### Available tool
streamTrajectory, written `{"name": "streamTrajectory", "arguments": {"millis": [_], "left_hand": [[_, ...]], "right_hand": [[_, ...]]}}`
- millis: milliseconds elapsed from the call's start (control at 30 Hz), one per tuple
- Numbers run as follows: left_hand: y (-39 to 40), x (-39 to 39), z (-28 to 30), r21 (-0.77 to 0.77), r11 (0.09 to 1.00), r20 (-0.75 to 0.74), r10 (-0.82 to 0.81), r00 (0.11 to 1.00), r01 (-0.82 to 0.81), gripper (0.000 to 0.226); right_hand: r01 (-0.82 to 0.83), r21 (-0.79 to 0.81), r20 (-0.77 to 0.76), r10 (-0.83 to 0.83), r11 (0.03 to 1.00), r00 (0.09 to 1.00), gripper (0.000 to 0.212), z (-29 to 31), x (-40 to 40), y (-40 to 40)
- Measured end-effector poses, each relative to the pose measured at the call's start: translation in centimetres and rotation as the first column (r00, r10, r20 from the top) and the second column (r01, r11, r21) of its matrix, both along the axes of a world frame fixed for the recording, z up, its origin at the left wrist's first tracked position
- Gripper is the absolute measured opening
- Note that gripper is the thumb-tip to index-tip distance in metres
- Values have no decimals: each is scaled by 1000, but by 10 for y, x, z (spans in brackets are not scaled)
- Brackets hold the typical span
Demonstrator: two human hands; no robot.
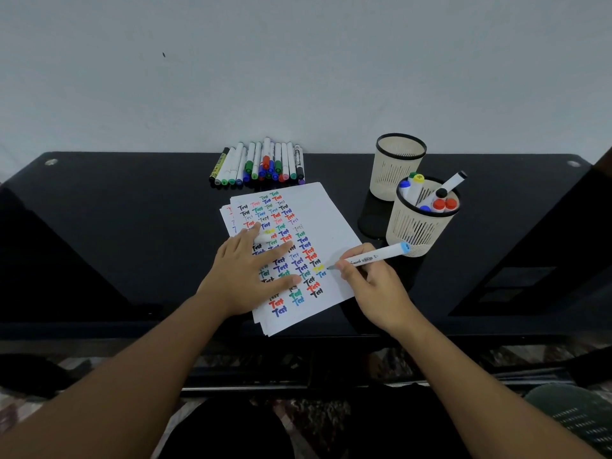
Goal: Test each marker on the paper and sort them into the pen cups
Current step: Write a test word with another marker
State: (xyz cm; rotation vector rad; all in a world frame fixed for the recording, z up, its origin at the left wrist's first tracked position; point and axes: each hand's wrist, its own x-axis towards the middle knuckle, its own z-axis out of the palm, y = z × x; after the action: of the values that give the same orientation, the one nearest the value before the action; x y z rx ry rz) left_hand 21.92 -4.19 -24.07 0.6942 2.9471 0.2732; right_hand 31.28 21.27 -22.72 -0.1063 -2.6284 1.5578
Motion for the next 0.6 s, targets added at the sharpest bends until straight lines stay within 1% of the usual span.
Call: {"name": "streamTrajectory", "arguments": {"millis": [267, 433, 600], "left_hand": [[-1, 0, -2, 10, 1000, -9, 3, 1000, -3, 80], [-1, 0, -2, 20, 1000, -8, 3, 1000, -3, 80], [0, 1, -1, 24, 1000, -14, 3, 1000, -2, 80]], "right_hand": [[-21, 58, 3, 20, 998, 1000, 6, 2, 0, -2], [-22, 49, -4, 23, 999, 1000, 5, 3, 2, -1], [-15, 25, 26, 14, 1000, 1000, 9, 3, 0, -1]]}}
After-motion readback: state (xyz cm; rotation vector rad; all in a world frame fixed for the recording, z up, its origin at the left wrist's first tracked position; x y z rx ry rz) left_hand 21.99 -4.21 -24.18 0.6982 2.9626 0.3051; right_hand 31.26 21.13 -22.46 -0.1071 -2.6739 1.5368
